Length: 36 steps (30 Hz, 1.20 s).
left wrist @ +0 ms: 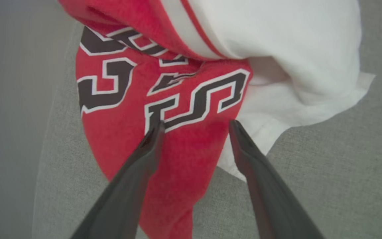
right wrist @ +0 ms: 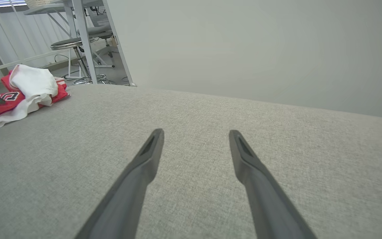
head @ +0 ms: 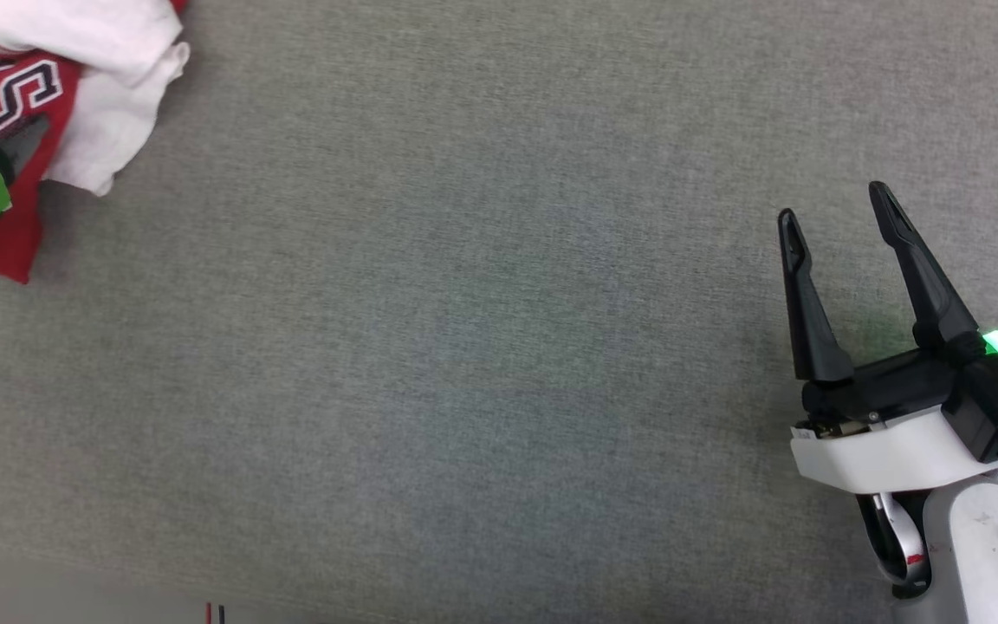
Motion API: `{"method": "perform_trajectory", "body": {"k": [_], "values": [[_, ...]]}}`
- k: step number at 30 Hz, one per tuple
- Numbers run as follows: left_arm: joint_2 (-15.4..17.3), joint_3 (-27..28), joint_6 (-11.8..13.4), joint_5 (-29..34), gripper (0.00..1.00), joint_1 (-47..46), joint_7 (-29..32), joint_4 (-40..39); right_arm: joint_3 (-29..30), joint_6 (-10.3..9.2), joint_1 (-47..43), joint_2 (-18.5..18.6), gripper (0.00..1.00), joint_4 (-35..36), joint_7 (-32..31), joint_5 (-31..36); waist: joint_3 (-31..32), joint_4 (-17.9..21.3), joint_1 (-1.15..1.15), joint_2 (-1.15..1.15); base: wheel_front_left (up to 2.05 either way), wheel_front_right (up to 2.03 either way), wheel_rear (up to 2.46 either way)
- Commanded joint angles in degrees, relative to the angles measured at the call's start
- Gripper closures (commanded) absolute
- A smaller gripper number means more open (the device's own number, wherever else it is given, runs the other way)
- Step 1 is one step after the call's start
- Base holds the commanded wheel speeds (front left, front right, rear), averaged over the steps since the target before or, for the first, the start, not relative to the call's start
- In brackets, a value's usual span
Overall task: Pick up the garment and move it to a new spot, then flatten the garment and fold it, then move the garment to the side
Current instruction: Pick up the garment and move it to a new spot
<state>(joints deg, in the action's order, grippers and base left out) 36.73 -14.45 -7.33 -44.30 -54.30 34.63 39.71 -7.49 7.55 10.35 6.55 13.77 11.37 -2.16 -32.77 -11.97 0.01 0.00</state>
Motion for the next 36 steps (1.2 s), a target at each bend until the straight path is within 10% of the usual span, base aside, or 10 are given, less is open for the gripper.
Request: {"method": "perform_trajectory", "body": {"k": [1, 8, 9, 10, 25, 36], "values": [[0.72, -0.23, -0.15, -0.72, 0.00, -1.52, 0.43, 0.86, -0.07, -0.06, 0.99, 0.04, 0.00, 0.44, 0.39, 0.30, -4.43, 4.22, -0.01, 0.00, 0.00, 0.00, 0.00], [0.70, -1.43, -0.15, -2.59, 0.00, -4.03, 1.83, 6.58, 0.01, -0.06, 1.11, 0.30, 0.00, 0.57, 0.57, 0.64, -5.91, 5.10, -0.01, 0.00, 0.00, 0.00, 0.00], [0.45, -1.77, -0.15, -3.13, 0.17, -3.96, 2.79, 7.25, 0.07, -0.06, 1.08, 0.35, 0.00, 0.57, 0.56, 0.67, -5.96, 5.11, -0.01, 0.00, 0.00, 0.00, 0.00], [0.11, -2.20, -0.15, -3.92, 1.00, -3.81, 3.98, 7.83, 0.16, -0.06, 1.07, 0.40, 0.00, 0.54, 0.55, 0.69, -5.98, 5.10, -0.01, 0.00, 0.00, 0.00, 0.00], [0.64, -6.65, -0.15, -10.63, 1.00, -1.80, -3.73, 3.70, 1.12, -0.06, -0.18, -0.41, 0.00, -4.27, 1.50, 0.19, 4.51, 2.97, -0.01, 0.00, 0.00, 0.00, 0.00], [1.86, -10.95, 0.53, -10.34, 1.00, 0.50, -7.72, -13.15, 4.06, -0.06, -3.92, -3.38, 0.00, -10.35, 3.42, -2.07, 18.11, 3.99, -0.01, 0.00, 0.00, 0.00, 0.00]]}}
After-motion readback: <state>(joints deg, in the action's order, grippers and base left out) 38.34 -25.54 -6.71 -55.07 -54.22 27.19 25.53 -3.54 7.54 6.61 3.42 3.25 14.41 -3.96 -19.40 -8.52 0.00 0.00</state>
